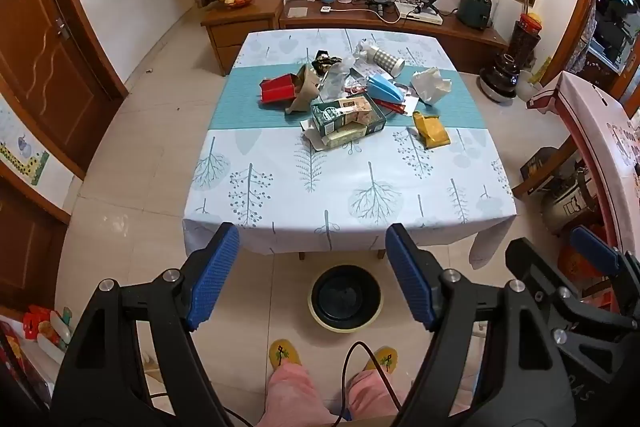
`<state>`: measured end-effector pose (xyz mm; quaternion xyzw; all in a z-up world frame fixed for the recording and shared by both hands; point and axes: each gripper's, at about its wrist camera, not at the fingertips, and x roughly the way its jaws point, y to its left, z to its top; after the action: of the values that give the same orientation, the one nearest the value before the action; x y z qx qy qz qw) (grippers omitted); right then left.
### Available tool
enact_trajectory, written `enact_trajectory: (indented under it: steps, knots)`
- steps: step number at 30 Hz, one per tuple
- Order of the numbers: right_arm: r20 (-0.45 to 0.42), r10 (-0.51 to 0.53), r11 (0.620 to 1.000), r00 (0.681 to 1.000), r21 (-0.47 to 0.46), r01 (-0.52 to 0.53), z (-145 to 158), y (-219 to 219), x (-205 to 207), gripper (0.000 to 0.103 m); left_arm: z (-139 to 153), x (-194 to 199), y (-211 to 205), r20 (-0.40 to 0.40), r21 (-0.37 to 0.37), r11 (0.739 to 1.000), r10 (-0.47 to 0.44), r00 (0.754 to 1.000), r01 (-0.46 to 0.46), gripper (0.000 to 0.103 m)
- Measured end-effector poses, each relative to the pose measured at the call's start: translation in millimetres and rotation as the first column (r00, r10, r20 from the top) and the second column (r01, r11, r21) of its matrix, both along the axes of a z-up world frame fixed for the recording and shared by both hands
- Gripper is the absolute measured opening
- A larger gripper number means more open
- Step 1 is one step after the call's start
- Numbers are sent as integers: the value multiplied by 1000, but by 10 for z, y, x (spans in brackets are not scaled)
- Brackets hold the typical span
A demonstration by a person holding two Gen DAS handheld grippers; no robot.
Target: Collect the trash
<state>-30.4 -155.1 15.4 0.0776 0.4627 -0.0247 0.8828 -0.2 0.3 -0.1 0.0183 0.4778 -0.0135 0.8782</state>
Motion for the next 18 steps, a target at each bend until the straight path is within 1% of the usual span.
enact_trajectory:
  steps: [8, 9, 10, 17, 18]
  knots:
    - [7, -4, 1000, 1000, -12, 4, 37, 15, -22, 92, -18, 15, 18, -6, -10, 1000, -3, 1000, 3, 72]
    - [6, -6, 1000, 1000, -12, 6, 37, 17, -24, 92, 25, 20, 9, -7, -11, 1000, -5, 1000, 4, 72]
    - [-9, -2, 1000, 1000, 10, 2, 20, -17, 13, 92, 0, 10, 1, -9, -12, 1000, -6, 1000, 6, 72]
    - [-1, 0, 1000, 1000, 11, 0, 104, 2, -79, 92, 107, -51, 21, -13, -15, 1000, -15, 1000, 14, 72]
    - [0, 0, 1000, 1000, 10, 0, 98, -16, -30, 92, 79, -26, 5, -18, -14, 1000, -13, 1000, 13, 72]
